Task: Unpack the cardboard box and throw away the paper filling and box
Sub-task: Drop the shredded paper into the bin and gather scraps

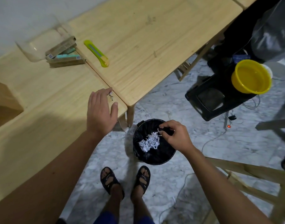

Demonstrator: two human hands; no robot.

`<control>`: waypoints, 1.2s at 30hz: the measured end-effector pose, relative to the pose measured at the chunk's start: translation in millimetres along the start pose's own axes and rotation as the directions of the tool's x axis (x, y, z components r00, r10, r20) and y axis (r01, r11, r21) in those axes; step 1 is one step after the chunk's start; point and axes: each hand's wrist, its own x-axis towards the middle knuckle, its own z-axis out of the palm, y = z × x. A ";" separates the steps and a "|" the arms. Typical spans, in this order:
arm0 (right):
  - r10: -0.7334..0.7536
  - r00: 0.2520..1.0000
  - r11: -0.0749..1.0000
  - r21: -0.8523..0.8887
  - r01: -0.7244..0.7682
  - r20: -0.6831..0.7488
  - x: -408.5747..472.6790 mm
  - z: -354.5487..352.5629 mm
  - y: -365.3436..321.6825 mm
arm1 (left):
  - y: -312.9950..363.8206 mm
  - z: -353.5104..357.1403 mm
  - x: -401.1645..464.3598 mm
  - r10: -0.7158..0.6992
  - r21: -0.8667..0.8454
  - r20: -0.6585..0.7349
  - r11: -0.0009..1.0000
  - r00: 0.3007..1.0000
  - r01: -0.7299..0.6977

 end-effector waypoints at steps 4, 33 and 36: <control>-0.072 0.997 0.993 0.091 0.074 -0.026 16.1 -2.2 -29.9 | -4.4 -9.0 -2.8 0.028 -0.054 0.025 0.998 0.999 -0.027; -0.496 0.843 0.851 -0.077 0.520 0.208 95.2 82.1 -204.0 | -90.1 -64.7 -33.5 -0.078 0.089 0.004 0.993 0.997 0.078; -0.585 0.791 0.796 -0.061 0.602 0.178 89.7 91.1 -206.7 | -90.3 -65.4 -33.9 -0.084 0.082 0.013 0.993 0.996 0.083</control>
